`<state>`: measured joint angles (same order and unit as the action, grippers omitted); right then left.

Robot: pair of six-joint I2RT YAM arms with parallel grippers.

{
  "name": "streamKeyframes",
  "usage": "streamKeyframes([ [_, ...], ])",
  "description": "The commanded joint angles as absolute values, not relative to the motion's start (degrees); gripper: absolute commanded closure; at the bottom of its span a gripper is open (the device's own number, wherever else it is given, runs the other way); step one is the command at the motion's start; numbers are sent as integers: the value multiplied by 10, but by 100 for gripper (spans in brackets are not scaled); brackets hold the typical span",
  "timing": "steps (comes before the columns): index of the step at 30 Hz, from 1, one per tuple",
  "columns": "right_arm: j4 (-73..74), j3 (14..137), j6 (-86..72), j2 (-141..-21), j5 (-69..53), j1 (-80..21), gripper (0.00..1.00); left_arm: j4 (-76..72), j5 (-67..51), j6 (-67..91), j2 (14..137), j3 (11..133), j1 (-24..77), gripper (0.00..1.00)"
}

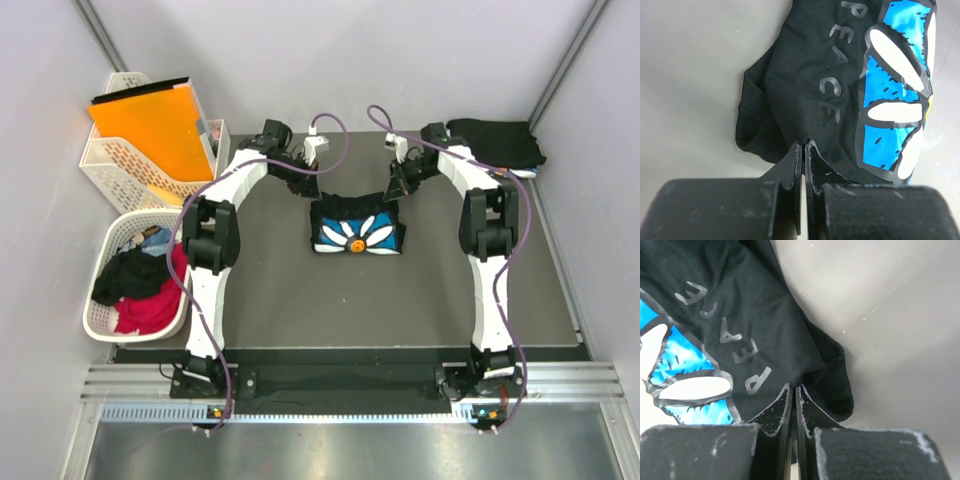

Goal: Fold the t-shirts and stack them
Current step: Smooth out wrinkles on the folded tshirt

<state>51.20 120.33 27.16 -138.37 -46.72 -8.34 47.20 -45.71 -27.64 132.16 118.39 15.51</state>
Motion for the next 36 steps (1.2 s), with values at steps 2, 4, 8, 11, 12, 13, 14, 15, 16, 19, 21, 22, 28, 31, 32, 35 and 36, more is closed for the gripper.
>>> streamKeyframes([
  [2,479,1181,284,-1309,-440,-80,100,468,-488,-290,1295,1192,154,100],
  [4,478,1169,288,-1292,-432,-80,100,463,-490,-289,1291,1189,154,100],
  [8,475,1157,289,-1270,-425,-74,100,451,-507,-288,1285,1184,154,100],
  [11,475,1146,293,-1255,-424,-70,100,433,-511,-279,1280,1176,154,100],
  [12,475,1143,294,-1251,-422,-69,100,432,-510,-280,1282,1175,154,100],
  [13,475,1140,294,-1245,-421,-69,100,431,-508,-281,1282,1175,154,100],
  [14,474,1137,294,-1244,-419,-69,100,429,-507,-283,1284,1176,154,100],
  [15,473,1132,297,-1243,-415,-68,100,425,-508,-282,1286,1175,154,100],
  [16,475,1129,298,-1242,-413,-66,100,421,-510,-282,1286,1176,154,100],
  [19,473,1121,304,-1241,-403,-63,100,408,-512,-277,1288,1176,154,100],
  [21,471,1117,304,-1242,-403,-62,100,402,-507,-279,1288,1171,154,100],
  [22,469,1115,304,-1243,-403,-61,100,393,-503,-280,1288,1168,154,100],
  [28,464,1114,305,-1254,-393,-60,100,363,-473,-276,1303,1157,155,100],
  [31,463,1121,306,-1265,-389,-60,100,363,-452,-285,1317,1155,156,100],
  [32,463,1120,308,-1266,-388,-60,100,364,-444,-291,1319,1152,156,100],
  [35,457,1118,312,-1280,-378,-62,100,365,-423,-305,1321,1144,158,100],
  [36,457,1118,315,-1288,-371,-62,100,361,-415,-307,1322,1142,158,100],
])
